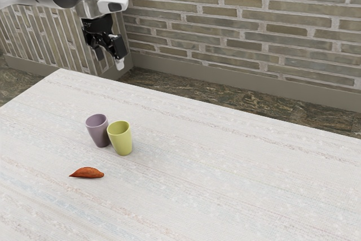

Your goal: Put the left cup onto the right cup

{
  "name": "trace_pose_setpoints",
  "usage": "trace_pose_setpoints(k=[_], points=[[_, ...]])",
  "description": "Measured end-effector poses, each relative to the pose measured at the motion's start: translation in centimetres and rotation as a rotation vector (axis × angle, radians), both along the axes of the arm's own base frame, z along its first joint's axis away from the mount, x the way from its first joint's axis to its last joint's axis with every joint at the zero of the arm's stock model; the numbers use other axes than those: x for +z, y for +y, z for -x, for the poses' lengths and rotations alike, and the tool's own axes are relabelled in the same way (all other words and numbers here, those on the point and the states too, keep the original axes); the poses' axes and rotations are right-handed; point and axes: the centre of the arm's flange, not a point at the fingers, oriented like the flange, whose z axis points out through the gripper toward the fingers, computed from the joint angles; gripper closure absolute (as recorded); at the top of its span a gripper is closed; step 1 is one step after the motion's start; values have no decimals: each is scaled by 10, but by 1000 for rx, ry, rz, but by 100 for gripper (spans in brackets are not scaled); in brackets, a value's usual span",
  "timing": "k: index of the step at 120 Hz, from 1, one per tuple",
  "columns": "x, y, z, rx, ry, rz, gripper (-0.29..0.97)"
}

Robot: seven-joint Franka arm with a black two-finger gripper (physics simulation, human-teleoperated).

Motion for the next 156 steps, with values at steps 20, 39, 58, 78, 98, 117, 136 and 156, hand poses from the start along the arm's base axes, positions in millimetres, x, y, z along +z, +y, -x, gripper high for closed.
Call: trace_pose_setpoints(k=[20, 39, 58, 78, 98, 117, 136, 156], points=[[1, 1, 0, 2, -2, -1, 0], [-1, 1, 2, 3, 3, 0, 0], [-19, 10, 25, 20, 51, 11, 0], [-45, 35, 33, 64, 100, 6, 0], [-77, 86, 22, 154, 144, -3, 0], [-112, 176, 27, 305, 170, -9, 0], [-133, 185, 14, 298, 141, -26, 0], [-190, 191, -14, 274, 158, -42, 0]])
